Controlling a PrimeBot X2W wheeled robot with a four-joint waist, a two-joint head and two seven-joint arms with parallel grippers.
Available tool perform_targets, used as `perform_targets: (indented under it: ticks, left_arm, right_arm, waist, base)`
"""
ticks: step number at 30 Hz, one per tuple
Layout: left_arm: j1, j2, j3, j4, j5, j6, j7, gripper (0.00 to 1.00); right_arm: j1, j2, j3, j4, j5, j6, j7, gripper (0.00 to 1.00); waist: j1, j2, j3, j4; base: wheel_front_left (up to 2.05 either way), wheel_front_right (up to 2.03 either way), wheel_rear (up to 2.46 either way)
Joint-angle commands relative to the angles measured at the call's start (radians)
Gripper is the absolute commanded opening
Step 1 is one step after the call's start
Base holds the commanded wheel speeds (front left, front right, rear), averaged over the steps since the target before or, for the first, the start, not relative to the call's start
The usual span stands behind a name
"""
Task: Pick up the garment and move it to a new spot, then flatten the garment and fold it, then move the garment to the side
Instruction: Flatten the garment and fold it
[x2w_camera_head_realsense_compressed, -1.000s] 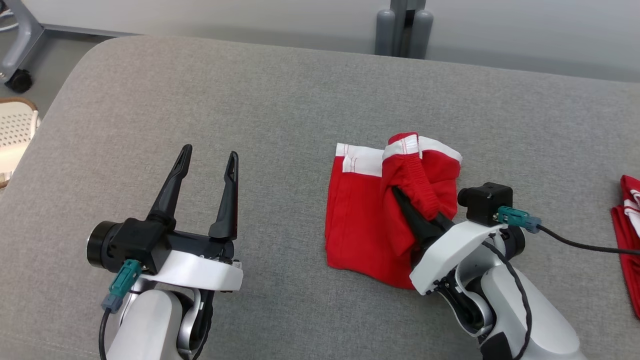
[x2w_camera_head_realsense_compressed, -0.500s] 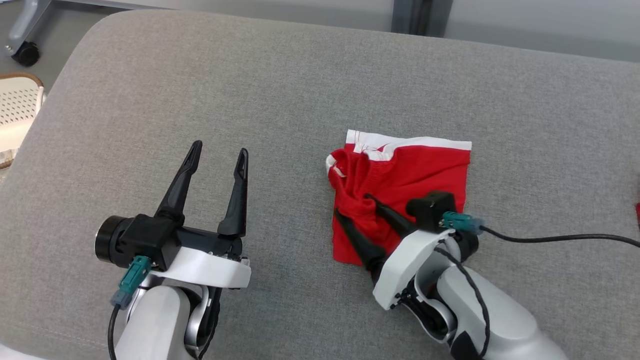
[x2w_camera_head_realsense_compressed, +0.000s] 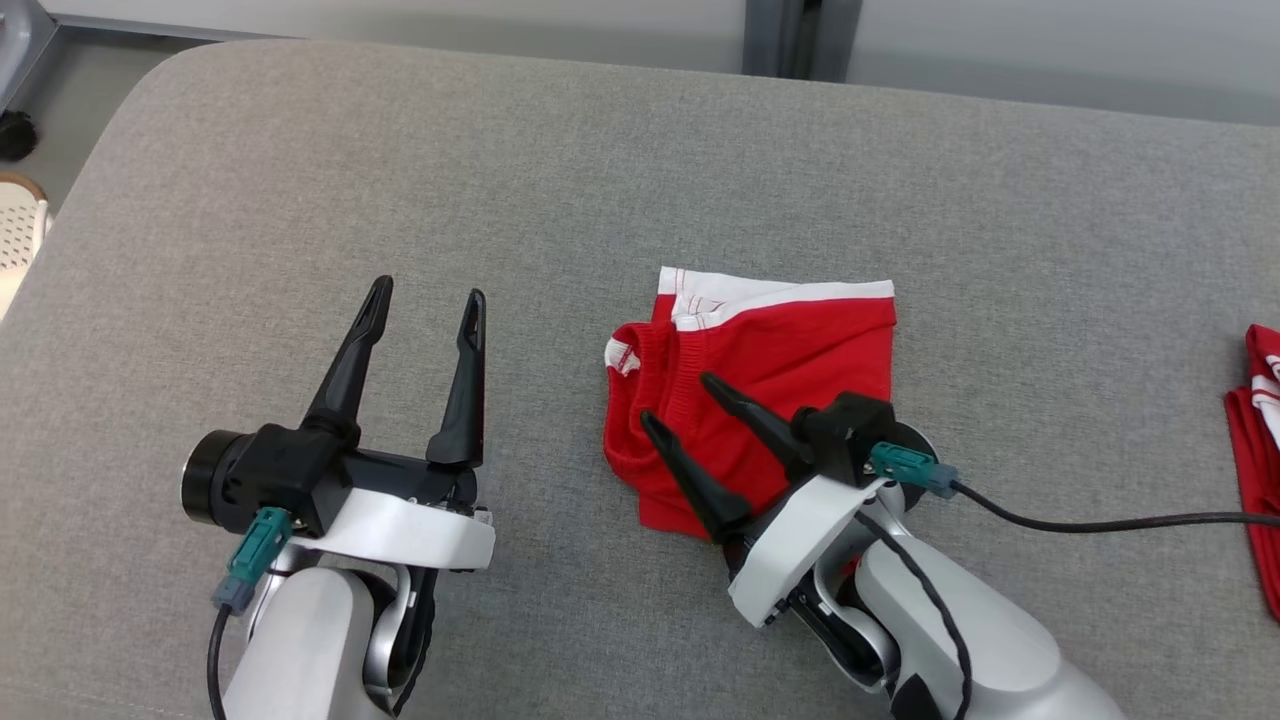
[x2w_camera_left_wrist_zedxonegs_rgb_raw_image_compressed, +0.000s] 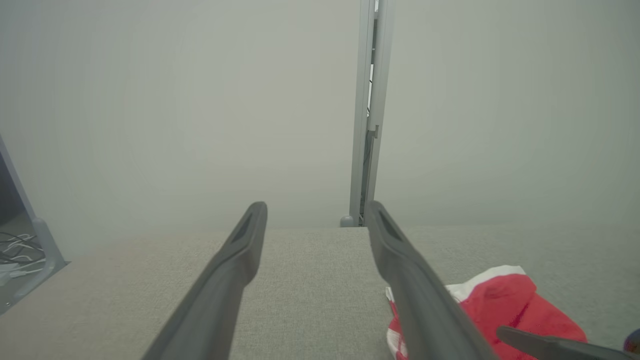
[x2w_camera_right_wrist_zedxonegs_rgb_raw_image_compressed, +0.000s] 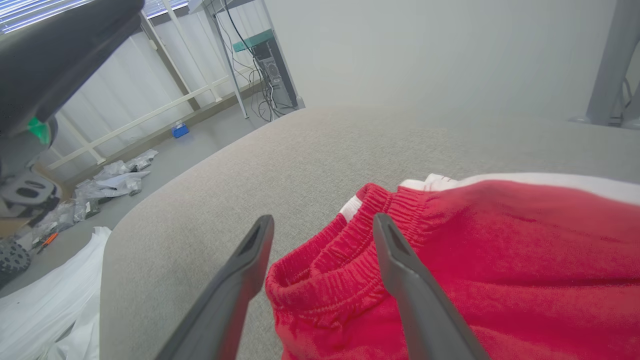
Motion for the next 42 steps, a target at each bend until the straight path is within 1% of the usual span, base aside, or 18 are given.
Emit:
perform_targets:
  ticks: [1, 4, 8, 13, 17, 22, 23, 28, 30, 36, 42]
  left_arm:
    - [0.005, 0.004, 0.008, 0.001, 0.011, 0.005, -0.003, 1.0]
    - [0.011, 0.008, 0.019, 0.002, 0.011, 0.007, -0.003, 1.0]
    - [0.014, 0.012, 0.035, -0.001, 0.004, 0.003, -0.003, 1.0]
    - [0.024, 0.023, 0.058, -0.005, 0.008, 0.017, -0.003, 1.0]
    - [0.047, 0.04, 0.074, -0.006, 0.014, 0.033, -0.003, 1.0]
    - [0.076, 0.055, 0.086, -0.015, 0.015, 0.045, 0.002, 1.0]
    - [0.092, 0.061, 0.089, -0.019, 0.011, 0.053, 0.01, 1.0]
    - [0.122, 0.07, 0.098, -0.033, 0.004, 0.063, 0.02, 1.0]
    - [0.145, 0.074, 0.104, -0.042, 0.0, 0.073, 0.027, 1.0]
    - [0.195, 0.082, 0.108, -0.065, -0.001, 0.089, 0.05, 1.0]
    - [0.222, 0.091, 0.107, -0.085, -0.004, 0.099, 0.072, 1.0]
  right_arm:
    - [0.02, -0.007, -0.028, -0.019, -0.002, 0.001, -0.013, 1.0]
    - [0.048, -0.018, -0.116, -0.069, -0.021, 0.001, -0.022, 1.0]
    - [0.108, -0.04, -0.26, -0.151, -0.059, 0.001, -0.027, 1.0]
    - [0.184, -0.067, -0.445, -0.233, -0.133, 0.001, -0.027, 1.0]
    - [0.243, -0.068, -0.573, -0.292, -0.19, 0.001, -0.021, 1.0]
    - [0.319, -0.067, -0.69, -0.367, -0.251, 0.001, 0.007, 1.0]
    - [0.353, -0.064, -0.721, -0.4, -0.269, 0.001, 0.024, 1.0]
    - [0.417, -0.054, -0.768, -0.461, -0.298, 0.001, 0.06, 1.0]
    - [0.465, -0.043, -0.794, -0.494, -0.314, 0.001, 0.086, 1.0]
    - [0.547, -0.028, -0.822, -0.551, -0.343, 0.001, 0.127, 1.0]
    - [0.581, -0.014, -0.829, -0.601, -0.356, 0.001, 0.147, 1.0]
  waist:
    - [0.0, 0.0, -0.006, -0.009]
    - [0.0, 0.0, -0.015, -0.027]
    - [0.0, 0.0, -0.021, -0.053]
    - [0.0, 0.0, -0.029, -0.091]
    - [0.0, 0.0, -0.038, -0.126]
    - [0.0, 0.0, -0.058, -0.159]
    - [0.0, 0.0, -0.069, -0.17]
    - [0.0, 0.0, -0.087, -0.183]
    - [0.0, 0.0, -0.1, -0.187]
    - [0.0, 0.0, -0.121, -0.188]
    - [0.0, 0.0, -0.127, -0.193]
  base:
    - [0.0, 0.0, 0.0]
    - [0.0, 0.0, 0.0]
    - [0.0, 0.0, 0.0]
    - [0.0, 0.0, 0.0]
    - [0.0, 0.0, 0.0]
    - [0.0, 0.0, 0.0]
    - [0.0, 0.0, 0.0]
    - [0.0, 0.0, 0.0]
    - [0.0, 0.0, 0.0]
    - [0.0, 0.0, 0.0]
    - [0.0, 0.0, 0.0]
